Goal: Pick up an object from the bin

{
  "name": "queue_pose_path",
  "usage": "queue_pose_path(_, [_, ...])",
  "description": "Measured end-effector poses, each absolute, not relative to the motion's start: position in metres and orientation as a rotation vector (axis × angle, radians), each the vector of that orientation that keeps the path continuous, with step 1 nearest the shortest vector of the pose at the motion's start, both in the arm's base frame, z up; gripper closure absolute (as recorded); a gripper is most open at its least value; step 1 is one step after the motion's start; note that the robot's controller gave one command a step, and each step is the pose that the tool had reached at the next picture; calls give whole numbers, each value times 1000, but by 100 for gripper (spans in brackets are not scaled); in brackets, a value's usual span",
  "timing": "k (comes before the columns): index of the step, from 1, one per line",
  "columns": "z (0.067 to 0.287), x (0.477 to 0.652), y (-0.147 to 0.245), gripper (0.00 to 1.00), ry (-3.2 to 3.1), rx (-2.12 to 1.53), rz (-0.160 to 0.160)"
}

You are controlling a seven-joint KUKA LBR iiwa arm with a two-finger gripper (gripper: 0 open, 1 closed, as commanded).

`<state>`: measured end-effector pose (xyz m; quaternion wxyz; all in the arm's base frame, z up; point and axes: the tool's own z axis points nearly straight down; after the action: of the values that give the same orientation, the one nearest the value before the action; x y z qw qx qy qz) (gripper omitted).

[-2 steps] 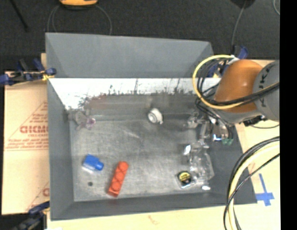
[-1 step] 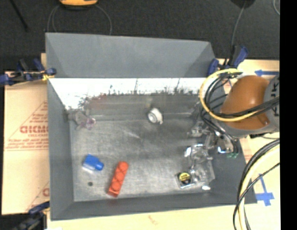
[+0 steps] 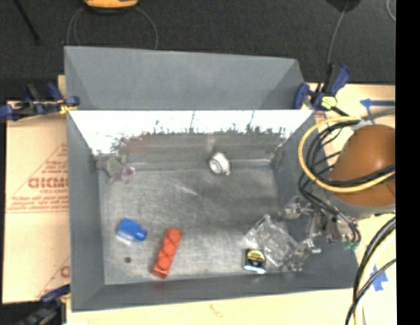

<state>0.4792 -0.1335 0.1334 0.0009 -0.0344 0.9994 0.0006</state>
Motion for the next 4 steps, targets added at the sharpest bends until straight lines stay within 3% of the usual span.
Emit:
queue_pose_path(1, [76, 491, -119, 0, 3128, -52, -6])
queue_pose_path(2, [75, 494, -69, 0, 3124, -103, -12])
queue_pose_path(3, [76, 496, -69, 100, 3116, -106, -10])
queue_pose_path(4, [190, 561, -106, 100, 3128, -45, -7])
